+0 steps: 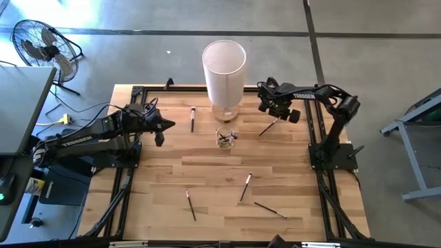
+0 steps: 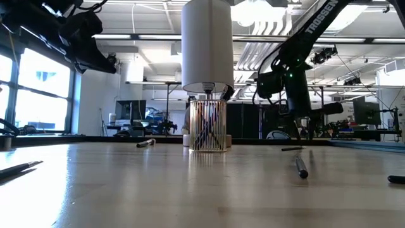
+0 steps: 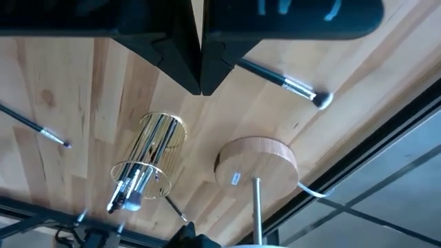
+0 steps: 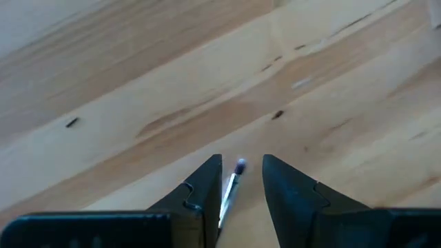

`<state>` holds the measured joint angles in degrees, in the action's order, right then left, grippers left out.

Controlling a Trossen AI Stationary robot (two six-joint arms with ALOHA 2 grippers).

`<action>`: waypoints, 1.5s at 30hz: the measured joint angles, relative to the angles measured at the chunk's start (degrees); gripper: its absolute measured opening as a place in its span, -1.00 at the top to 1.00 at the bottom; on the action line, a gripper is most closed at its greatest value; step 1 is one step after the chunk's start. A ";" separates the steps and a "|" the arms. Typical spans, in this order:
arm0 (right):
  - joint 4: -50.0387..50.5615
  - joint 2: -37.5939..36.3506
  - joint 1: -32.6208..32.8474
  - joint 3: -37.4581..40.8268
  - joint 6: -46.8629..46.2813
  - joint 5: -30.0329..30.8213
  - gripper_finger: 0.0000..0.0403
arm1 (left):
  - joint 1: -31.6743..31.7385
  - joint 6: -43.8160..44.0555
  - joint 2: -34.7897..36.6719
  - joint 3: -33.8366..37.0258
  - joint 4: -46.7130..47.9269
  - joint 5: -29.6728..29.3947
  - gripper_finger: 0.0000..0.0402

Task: Put items in baskets/containers
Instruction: Put the black eyeshadow brush into the gold pen organizer

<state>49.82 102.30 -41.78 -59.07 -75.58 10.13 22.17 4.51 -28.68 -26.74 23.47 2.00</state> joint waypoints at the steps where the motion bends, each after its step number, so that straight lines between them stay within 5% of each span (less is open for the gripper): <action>1: -0.04 0.28 -0.18 0.00 0.38 -0.05 0.50 | -0.01 -0.02 0.42 0.00 0.17 -0.27 1.00; 11: -11.88 -0.06 0.74 7.92 3.19 -1.64 0.68 | -0.02 0.10 3.06 -0.02 2.69 -1.39 1.00; 15: -13.26 -0.26 3.71 7.82 18.38 2.62 0.95 | -0.02 0.22 3.07 -0.02 2.46 -2.77 1.00; 21: -15.84 -1.31 7.60 7.36 41.61 4.26 0.99 | -0.02 -0.02 3.04 -0.02 0.32 -5.61 1.00; 31: -18.28 -4.00 12.04 7.29 55.90 0.18 1.00 | -0.04 0.15 2.96 -0.02 -4.48 -5.80 1.00; 36: -21.76 -8.79 15.03 7.18 64.06 -1.51 1.00 | -0.04 8.85 2.92 -0.02 -4.46 -7.03 1.00; 45: -18.81 -19.79 20.00 8.56 65.90 5.53 1.00 | -0.07 21.43 -1.85 -0.02 -4.36 -8.08 1.00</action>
<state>31.01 82.51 -21.78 -50.51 -9.68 15.66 22.11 25.94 -30.53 -26.76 19.11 -6.09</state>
